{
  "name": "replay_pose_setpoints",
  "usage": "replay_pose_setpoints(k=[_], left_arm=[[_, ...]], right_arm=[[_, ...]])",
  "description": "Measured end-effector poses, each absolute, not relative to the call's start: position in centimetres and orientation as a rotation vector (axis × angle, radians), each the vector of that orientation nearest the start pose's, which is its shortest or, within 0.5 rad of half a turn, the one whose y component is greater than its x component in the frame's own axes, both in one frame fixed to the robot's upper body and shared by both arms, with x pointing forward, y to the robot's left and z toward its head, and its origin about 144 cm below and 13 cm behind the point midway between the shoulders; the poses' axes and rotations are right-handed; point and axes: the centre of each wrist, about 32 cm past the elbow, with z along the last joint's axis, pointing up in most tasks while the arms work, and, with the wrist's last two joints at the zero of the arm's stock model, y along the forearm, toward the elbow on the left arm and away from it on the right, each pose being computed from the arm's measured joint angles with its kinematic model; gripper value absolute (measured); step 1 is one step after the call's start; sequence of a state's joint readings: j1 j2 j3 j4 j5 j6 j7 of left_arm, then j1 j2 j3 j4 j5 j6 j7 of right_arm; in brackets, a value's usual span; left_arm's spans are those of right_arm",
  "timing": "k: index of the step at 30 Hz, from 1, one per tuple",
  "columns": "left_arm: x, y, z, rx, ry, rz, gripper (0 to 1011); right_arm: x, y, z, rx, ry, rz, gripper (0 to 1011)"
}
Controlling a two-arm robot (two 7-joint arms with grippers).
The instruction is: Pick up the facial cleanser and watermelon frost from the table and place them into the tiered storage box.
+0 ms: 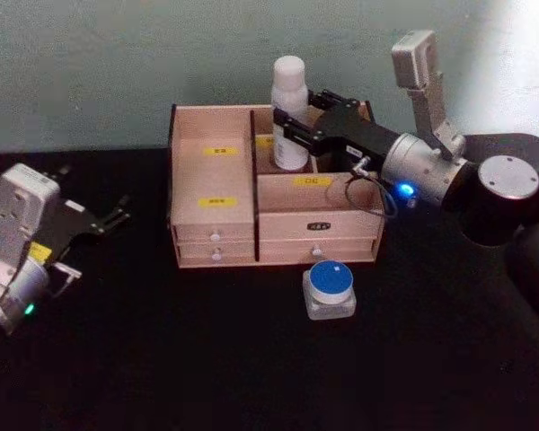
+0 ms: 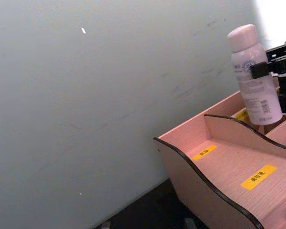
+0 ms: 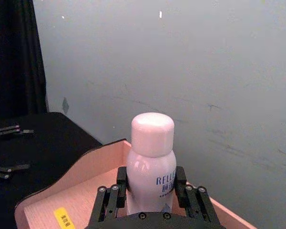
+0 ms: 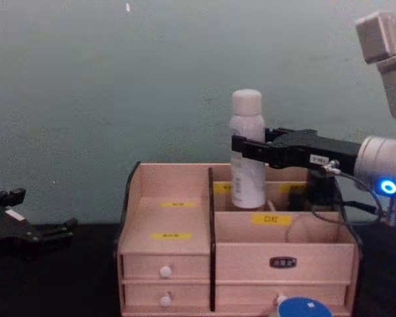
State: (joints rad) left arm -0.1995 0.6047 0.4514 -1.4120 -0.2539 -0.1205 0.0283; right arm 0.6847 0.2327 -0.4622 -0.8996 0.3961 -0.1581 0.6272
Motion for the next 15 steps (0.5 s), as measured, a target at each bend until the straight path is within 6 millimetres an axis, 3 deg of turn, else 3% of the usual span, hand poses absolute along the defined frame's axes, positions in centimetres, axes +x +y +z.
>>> replay_pose_setpoints(k=[15], left_arm=[[48.86,30.97,113.98,0.304,-0.285,1.248,1001]], right_arm=[[63.35,-22.56,118.83,-0.026,-0.078,-0.739,593]])
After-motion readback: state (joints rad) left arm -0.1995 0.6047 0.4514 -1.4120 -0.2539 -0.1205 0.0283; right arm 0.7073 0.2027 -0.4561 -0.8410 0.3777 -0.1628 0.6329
